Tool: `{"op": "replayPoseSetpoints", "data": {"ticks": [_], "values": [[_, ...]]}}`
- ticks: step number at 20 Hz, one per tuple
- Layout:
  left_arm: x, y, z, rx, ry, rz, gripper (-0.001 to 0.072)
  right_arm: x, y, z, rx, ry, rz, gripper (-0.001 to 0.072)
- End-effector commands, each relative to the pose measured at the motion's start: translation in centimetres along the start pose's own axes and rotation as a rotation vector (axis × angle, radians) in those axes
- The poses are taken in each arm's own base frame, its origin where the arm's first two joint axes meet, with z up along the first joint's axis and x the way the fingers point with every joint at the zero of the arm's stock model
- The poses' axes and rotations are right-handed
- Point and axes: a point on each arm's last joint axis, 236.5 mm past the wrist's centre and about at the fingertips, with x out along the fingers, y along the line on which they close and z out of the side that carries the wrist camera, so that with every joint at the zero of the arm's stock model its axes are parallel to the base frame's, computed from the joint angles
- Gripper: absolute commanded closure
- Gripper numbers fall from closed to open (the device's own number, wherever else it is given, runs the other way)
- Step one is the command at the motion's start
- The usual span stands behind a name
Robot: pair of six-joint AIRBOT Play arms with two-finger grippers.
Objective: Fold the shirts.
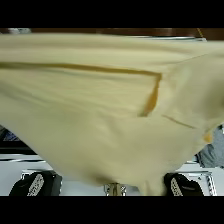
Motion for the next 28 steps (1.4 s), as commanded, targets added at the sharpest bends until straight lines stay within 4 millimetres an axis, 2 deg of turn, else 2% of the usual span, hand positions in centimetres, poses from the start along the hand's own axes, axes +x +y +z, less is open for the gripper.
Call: {"op": "replayPoseSetpoints", "data": {"ticks": [1, 4, 6, 7, 8, 9, 11, 14, 16, 18, 21, 24, 26, 28], "values": [[5.8, 3.2, -9.7, -0.189, 0.306, -0.032, 0.0665, 6.0, 0.7, -12.3, 0.046, 0.568, 0.089, 0.0648], [12.3, 6.1, -21.6, -0.438, 0.573, -0.053, 0.0665, 14.3, 1.0, -21.0, 0.141, 0.819, 0.114, 0.0648], [16.1, 7.8, -28.8, -0.588, 0.698, -0.042, 0.0665, 20.7, 2.5, -24.6, 0.241, 0.848, 0.168, 0.0648], [17.8, 8.4, -30.8, -0.641, 0.721, -0.038, 0.0665, 23.6, 4.2, -25.2, 0.301, 0.834, 0.231, 0.0648], [19.8, 9.1, -31.9, -0.664, 0.724, -0.039, 0.0665, 26.5, 6.1, -25.3, 0.333, 0.788, 0.309, 0.0648], [22.1, 9.5, -32.2, -0.65, 0.692, -0.057, 0.0665, 29.1, 7.5, -25.1, 0.348, 0.73, 0.347, 0.0648], [26.7, 10.7, -31.6, -0.634, 0.586, -0.055, 0.0665, 33.9, 9.0, -24.5, 0.364, 0.604, 0.326, 0.0648], [32.7, 12.5, -30.3, -0.693, 0.407, 0.024, 0.0665, 38.3, 10.9, -22.4, 0.326, 0.418, 0.281, 0.0648], [35.3, 13.5, -30.5, -0.663, 0.33, 0.093, 0.0665, 40.4, 11.3, -20.8, 0.32, 0.297, 0.247, 0.0648], [37.0, 13.8, -31.1, -0.628, 0.294, 0.134, 0.0665, 42.1, 11.1, -20.5, 0.344, 0.233, 0.213, 0.0648], [38.2, 12.4, -34.1, -0.632, 0.365, 0.118, 0.0665, 43.1, 11.9, -24.5, 0.379, 0.336, 0.216, 0.0648], [37.7, 10.7, -37.2, -0.642, 0.492, 0.061, 0.0664, 42.2, 13.0, -28.2, 0.329, 0.48, 0.249, 0.0647], [36.2, 10.6, -37.8, -0.656, 0.556, 0.024, 0.0664, 40.6, 12.9, -29.5, 0.247, 0.56, 0.262, 0.0647], [34.2, 10.3, -37.8, -0.699, 0.636, -0.041, 0.0664, 37.8, 12.1, -30.8, 0.125, 0.676, 0.265, 0.0647]]}}
